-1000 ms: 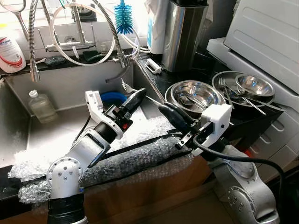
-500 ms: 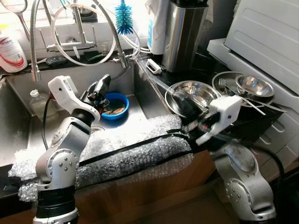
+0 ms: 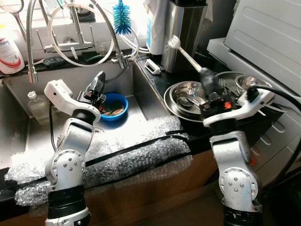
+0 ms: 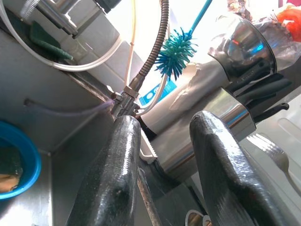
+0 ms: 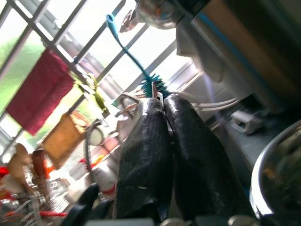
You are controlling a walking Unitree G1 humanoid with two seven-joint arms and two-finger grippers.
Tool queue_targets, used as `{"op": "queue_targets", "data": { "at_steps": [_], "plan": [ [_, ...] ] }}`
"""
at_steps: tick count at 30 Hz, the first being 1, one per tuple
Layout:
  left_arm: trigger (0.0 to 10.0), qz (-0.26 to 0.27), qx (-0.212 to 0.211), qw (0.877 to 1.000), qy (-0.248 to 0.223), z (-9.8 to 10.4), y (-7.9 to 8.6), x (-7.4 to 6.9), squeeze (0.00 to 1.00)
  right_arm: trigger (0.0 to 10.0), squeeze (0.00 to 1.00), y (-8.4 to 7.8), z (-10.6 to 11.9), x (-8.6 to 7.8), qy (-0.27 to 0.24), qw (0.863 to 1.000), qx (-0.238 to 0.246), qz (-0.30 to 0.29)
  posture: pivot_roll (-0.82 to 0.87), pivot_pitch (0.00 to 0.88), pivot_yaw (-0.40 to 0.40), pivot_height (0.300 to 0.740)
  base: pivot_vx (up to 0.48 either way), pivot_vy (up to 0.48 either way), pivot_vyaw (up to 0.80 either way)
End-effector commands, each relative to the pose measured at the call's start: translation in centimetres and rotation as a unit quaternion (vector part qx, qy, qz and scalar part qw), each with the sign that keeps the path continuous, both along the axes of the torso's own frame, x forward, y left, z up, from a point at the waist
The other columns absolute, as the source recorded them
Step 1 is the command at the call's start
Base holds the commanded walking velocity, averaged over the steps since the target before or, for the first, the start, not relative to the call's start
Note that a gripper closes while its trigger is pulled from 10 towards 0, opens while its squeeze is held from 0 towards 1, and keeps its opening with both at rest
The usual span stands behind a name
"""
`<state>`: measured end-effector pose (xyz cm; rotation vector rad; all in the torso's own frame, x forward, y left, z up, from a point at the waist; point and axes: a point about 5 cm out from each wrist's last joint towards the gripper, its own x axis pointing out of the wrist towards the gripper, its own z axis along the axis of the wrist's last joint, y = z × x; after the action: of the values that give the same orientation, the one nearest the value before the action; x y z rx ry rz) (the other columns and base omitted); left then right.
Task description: Kitchen organization
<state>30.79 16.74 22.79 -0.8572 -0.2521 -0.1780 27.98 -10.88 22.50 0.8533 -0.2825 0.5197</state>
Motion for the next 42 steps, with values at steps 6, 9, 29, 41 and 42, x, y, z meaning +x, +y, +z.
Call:
{"op": "queue_targets", "data": {
  "at_steps": [6,9,29,41,42],
  "plan": [
    [10.0,-0.025,-0.036,0.999,-0.011,0.9,-0.9,0.1,0.00,10.0,0.00,2.2,-0.1,-1.6,0.008,0.993,-0.026,0.119,-0.07,0.000,-0.036,0.740,0.000,0.000,0.00],
    [10.0,-0.059,-0.021,0.998,-0.013,0.8,-1.3,-0.3,0.00,10.0,0.00,1.9,-0.2,-1.9,0.014,0.990,0.012,0.142,-0.08,0.000,-0.035,0.740,0.000,0.000,0.00],
    [10.0,-0.173,-0.100,0.979,-0.038,0.5,-1.8,-2.0,0.00,10.0,0.00,-1.5,-3.1,-2.1,0.056,0.980,0.132,0.135,-0.07,0.000,-0.033,0.740,0.000,0.000,0.00],
    [10.0,-0.241,-0.060,0.967,-0.054,0.6,-3.4,-3.0,0.00,10.0,0.00,-1.1,-2.7,-2.5,0.053,0.969,0.171,0.172,-0.07,0.000,-0.036,0.740,0.000,0.000,0.00],
    [10.0,-0.247,-0.060,0.966,-0.057,0.7,-3.6,-3.1,0.00,10.0,0.00,-1.0,-2.8,-2.4,0.056,0.969,0.170,0.173,-0.07,0.000,-0.037,0.740,0.000,0.000,0.00]
  ]
}}
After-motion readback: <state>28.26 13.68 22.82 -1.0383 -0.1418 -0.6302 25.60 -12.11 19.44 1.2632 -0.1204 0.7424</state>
